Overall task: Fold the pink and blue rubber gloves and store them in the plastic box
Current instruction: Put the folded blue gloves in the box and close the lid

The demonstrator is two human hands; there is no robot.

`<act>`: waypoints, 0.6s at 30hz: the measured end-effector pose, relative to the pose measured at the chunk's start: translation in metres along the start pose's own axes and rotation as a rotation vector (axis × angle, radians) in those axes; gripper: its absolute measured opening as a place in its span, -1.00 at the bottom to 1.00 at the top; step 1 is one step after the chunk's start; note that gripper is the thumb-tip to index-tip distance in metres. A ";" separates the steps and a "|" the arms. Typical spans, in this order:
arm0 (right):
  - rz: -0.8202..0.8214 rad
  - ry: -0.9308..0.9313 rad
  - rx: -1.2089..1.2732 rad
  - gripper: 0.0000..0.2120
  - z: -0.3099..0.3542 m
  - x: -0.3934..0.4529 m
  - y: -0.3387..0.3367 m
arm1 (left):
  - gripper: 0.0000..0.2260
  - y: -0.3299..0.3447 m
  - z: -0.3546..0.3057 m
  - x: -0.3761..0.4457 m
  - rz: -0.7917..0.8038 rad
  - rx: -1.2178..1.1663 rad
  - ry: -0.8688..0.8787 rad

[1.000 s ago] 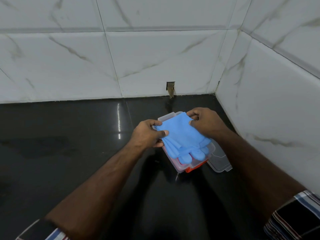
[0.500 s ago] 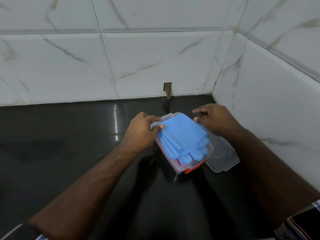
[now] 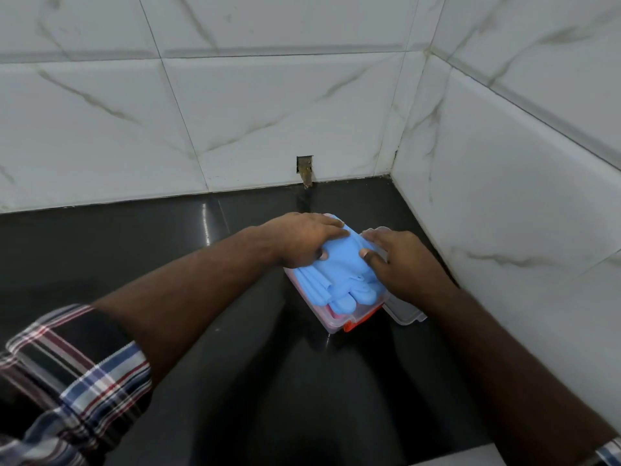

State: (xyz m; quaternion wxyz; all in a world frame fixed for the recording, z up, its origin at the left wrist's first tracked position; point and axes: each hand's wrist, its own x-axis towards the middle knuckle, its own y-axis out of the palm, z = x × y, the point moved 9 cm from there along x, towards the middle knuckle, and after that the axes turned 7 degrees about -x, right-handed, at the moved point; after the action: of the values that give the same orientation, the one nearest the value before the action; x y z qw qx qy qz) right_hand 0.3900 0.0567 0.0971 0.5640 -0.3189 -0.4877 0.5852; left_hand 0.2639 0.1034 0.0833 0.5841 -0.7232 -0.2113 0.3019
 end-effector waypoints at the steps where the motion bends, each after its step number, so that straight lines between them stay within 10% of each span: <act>1: -0.002 -0.004 -0.027 -0.68 0.000 0.000 0.002 | -0.47 0.000 0.000 0.000 0.011 0.010 0.006; 11: -0.044 -0.198 -0.499 -0.95 0.019 -0.005 0.017 | -0.49 0.023 0.000 0.002 0.088 0.202 0.029; 18: 0.029 -0.075 -0.038 -0.82 0.015 0.008 -0.007 | -0.59 0.005 0.013 -0.001 0.081 0.020 -0.068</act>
State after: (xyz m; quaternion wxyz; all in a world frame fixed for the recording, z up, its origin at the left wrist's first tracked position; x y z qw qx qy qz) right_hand 0.3776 0.0602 0.1096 0.5308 -0.3141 -0.5148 0.5954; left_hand 0.2540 0.1104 0.0767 0.5711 -0.7145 -0.1988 0.3517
